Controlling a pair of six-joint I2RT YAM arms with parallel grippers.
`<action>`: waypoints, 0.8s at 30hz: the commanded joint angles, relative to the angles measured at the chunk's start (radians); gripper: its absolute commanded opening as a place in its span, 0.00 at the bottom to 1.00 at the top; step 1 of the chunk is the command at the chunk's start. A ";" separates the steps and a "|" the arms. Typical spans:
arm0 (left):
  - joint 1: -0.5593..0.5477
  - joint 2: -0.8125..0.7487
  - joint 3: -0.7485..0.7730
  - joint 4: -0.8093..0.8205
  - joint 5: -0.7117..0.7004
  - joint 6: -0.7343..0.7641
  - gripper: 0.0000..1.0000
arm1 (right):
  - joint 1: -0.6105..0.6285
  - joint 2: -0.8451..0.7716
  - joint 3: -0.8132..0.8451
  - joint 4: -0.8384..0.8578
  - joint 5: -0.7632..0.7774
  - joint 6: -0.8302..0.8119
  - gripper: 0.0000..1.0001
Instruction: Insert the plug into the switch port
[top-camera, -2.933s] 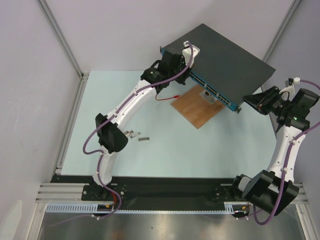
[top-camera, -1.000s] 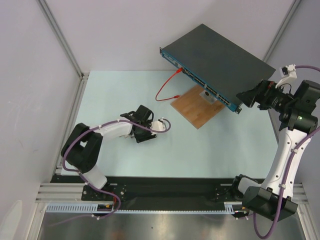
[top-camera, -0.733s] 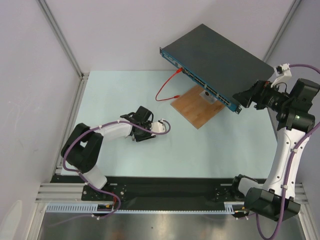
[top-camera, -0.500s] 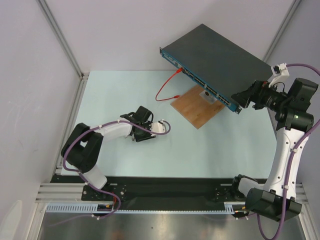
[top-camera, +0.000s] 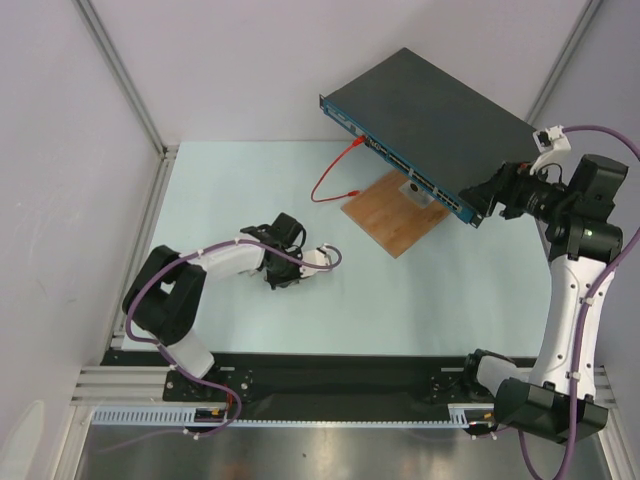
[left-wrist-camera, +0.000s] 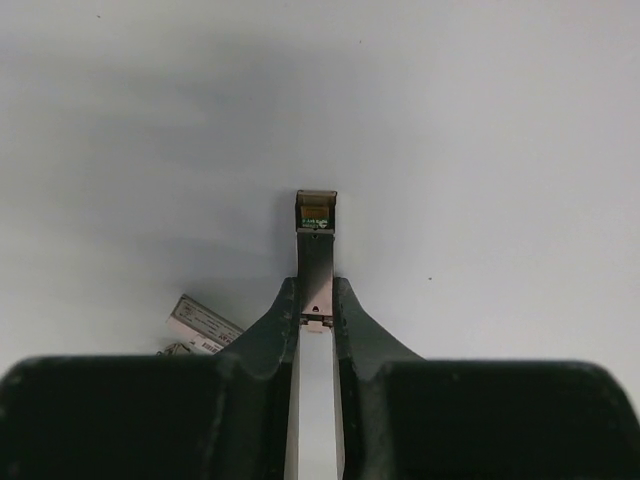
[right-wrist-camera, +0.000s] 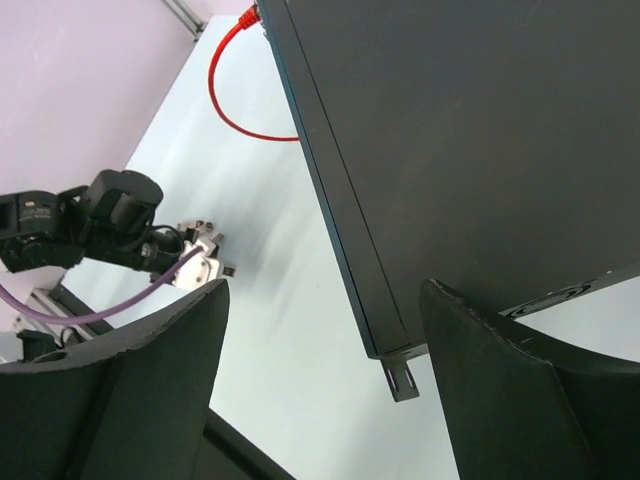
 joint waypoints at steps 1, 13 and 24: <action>0.005 -0.004 0.038 -0.031 0.033 -0.057 0.00 | 0.030 -0.027 0.034 0.035 0.040 -0.051 0.82; 0.014 -0.193 0.290 -0.282 0.584 -0.384 0.00 | 0.259 -0.147 0.037 -0.071 0.035 -0.408 0.77; 0.011 -0.259 0.255 -0.307 0.946 -0.571 0.00 | 1.127 -0.217 -0.102 -0.054 0.432 -0.744 0.70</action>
